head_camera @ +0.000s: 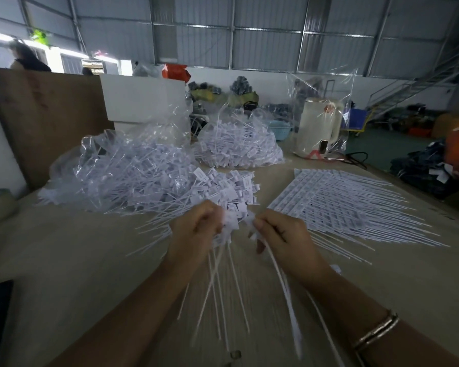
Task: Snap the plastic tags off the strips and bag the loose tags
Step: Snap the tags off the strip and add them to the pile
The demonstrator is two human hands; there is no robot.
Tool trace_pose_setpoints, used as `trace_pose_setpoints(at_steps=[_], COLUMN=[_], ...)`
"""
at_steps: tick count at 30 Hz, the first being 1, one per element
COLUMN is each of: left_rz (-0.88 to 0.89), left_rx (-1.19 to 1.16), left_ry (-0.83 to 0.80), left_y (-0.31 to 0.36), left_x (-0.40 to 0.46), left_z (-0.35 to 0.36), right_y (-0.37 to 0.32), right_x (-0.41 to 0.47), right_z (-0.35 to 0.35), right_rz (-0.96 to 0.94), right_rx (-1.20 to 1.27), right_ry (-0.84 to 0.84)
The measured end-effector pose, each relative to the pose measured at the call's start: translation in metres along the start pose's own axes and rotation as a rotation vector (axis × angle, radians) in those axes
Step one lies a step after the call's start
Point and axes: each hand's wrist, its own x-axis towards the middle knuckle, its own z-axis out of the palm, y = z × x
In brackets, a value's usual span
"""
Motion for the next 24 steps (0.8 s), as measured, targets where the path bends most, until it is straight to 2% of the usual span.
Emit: trace_pose_setpoints(at_steps=[2,4,7,10,11,12,14,18,21,24], left_rz=[-0.107,-0.078,-0.035,-0.007,0.019,0.069,0.186,0.170,0.105,0.042], left_rx=[-0.118,-0.031,0.353,0.835,0.914,0.923,0.789,0.654,0.414,0.407], left_ry=[0.171,0.154,-0.005,-0.132,-0.123,-0.070,0.011,-0.268,-0.227,-0.248], left_y=[-0.005,-0.007,-0.013,-0.019,-0.019,-0.017,-0.005,0.003,-0.003,-0.010], left_x=[0.007,0.012,0.014,0.009,0.008,0.007,0.001,-0.006,-0.003,-0.001], left_z=[-0.019,-0.031,-0.016,-0.004,-0.006,-0.008,-0.005,0.011,0.009,0.000], right_y=[0.005,0.012,0.013,0.007,0.006,0.006,0.007,0.006,0.008,0.016], right_x=[-0.004,-0.006,-0.006,-0.002,-0.001,0.000,-0.001,-0.002,-0.001,-0.002], right_z=[-0.013,-0.021,-0.011,0.006,0.010,0.012,0.016,0.016,0.005,-0.006], right_rz=[0.099,0.082,0.040,-0.066,-0.090,-0.104,-0.120,-0.158,-0.094,0.043], right_rx=[0.093,-0.066,-0.321,-0.286,-0.277,-0.273,-0.298,-0.231,-0.213,-0.358], right_ry=[0.084,0.048,-0.136,-0.130,-0.127,-0.129,-0.136,-0.083,-0.182,-0.291])
